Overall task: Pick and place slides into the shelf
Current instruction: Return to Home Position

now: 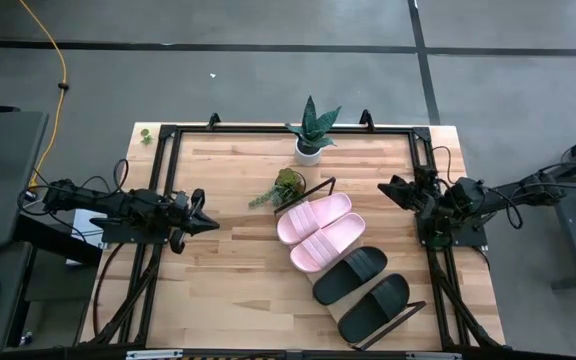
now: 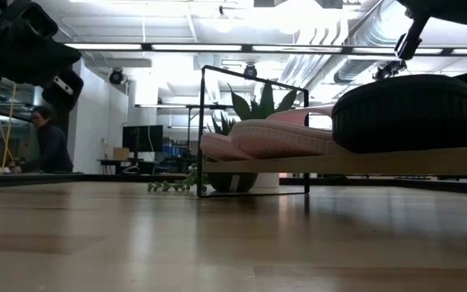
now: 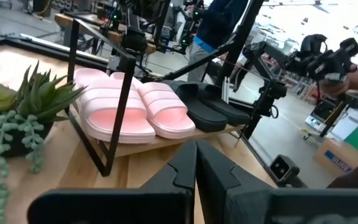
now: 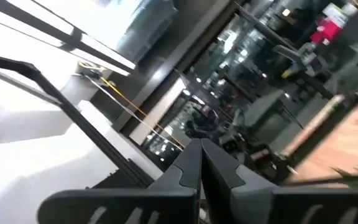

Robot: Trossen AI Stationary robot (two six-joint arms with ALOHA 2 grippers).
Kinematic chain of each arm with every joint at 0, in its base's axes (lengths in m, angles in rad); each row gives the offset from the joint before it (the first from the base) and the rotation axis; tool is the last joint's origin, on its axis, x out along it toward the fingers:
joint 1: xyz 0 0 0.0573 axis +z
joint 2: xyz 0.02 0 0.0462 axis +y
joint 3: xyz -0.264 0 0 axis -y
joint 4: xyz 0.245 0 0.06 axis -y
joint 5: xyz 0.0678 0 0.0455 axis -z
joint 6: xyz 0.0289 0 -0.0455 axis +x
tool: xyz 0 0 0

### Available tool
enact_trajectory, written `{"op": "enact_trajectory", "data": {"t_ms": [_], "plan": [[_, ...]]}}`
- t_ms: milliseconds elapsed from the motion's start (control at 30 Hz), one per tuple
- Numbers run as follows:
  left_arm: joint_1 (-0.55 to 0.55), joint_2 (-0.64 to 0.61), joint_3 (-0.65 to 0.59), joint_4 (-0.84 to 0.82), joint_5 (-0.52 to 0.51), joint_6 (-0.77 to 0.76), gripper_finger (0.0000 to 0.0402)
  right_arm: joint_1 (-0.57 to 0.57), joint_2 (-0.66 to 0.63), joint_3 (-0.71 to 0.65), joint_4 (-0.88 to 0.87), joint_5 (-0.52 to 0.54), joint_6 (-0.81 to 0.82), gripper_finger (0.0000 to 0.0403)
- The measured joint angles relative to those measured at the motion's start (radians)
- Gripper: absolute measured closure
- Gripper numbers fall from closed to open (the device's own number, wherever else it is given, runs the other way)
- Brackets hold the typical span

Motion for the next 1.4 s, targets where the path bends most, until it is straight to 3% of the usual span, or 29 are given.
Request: {"op": "enact_trajectory", "data": {"t_ms": [567, 767, 900, 1200, 1400], "plan": [[0.000, 0.001, 0.000, 0.001, -0.008, 0.038, 0.0399, 0.000, 0.000, -0.006, 0.076, -0.134, -0.215, 0.0403], [0.000, 0.001, 0.000, 0.001, -0.008, 0.038, 0.0399, -0.001, 0.000, -0.130, 0.244, -0.140, -0.217, 0.0403], [0.000, 0.001, 0.000, 0.001, -0.008, 0.038, 0.0399, -0.001, -0.001, -0.182, 0.383, -0.198, -0.236, 0.0403], [0.000, 0.001, 0.000, 0.002, -0.008, 0.038, 0.0399, -0.013, -0.007, -0.183, 0.233, -0.330, -0.278, 0.0403], [0.000, 0.001, 0.000, 0.002, -0.008, 0.038, 0.0399, -0.089, -0.077, -0.183, 0.096, -0.453, -0.287, 0.0403]]}}
